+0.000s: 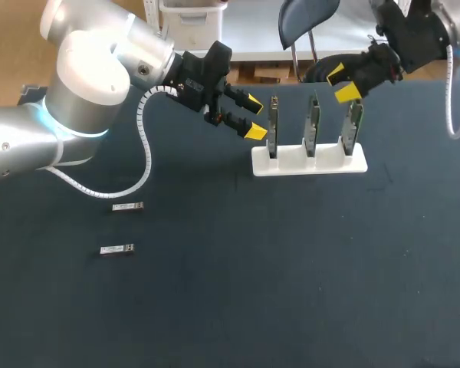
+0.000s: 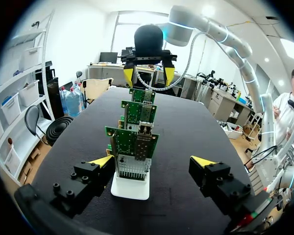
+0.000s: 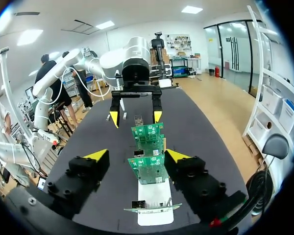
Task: Pick up the optical module with the left hand, and insert it into the network port with the right hand.
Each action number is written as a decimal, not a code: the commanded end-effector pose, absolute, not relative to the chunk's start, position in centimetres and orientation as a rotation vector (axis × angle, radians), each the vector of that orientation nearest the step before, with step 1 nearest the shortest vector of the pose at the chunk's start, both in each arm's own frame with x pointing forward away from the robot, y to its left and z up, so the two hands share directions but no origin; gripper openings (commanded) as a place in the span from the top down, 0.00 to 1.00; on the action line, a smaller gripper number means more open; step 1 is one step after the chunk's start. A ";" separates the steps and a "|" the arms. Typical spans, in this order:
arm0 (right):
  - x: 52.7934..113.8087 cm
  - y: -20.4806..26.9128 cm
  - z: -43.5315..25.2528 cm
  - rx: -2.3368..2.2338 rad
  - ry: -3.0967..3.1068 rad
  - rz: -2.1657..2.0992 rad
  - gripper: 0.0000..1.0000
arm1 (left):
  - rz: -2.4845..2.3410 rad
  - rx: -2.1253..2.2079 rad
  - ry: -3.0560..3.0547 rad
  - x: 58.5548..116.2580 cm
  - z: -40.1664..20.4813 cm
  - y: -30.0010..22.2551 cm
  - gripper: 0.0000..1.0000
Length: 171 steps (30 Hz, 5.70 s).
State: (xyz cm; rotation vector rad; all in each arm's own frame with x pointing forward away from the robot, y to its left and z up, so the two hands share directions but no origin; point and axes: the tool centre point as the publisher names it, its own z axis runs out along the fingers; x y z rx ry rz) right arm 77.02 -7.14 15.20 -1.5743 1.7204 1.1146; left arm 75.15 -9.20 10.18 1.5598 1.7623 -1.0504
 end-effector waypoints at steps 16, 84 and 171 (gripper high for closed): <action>76.9 -7.1 15.2 -1.572 1.721 1.112 0.00 | -0.676 1.727 1.830 72.2 12.8 -2.9 0.00; 76.9 -7.1 15.2 -1.572 1.721 1.112 0.00 | -0.083 2.017 2.383 64.4 -0.8 18.5 0.00; 76.9 -7.1 15.2 -1.572 1.721 1.112 0.00 | -1.008 1.220 1.452 83.3 21.9 -9.9 1.00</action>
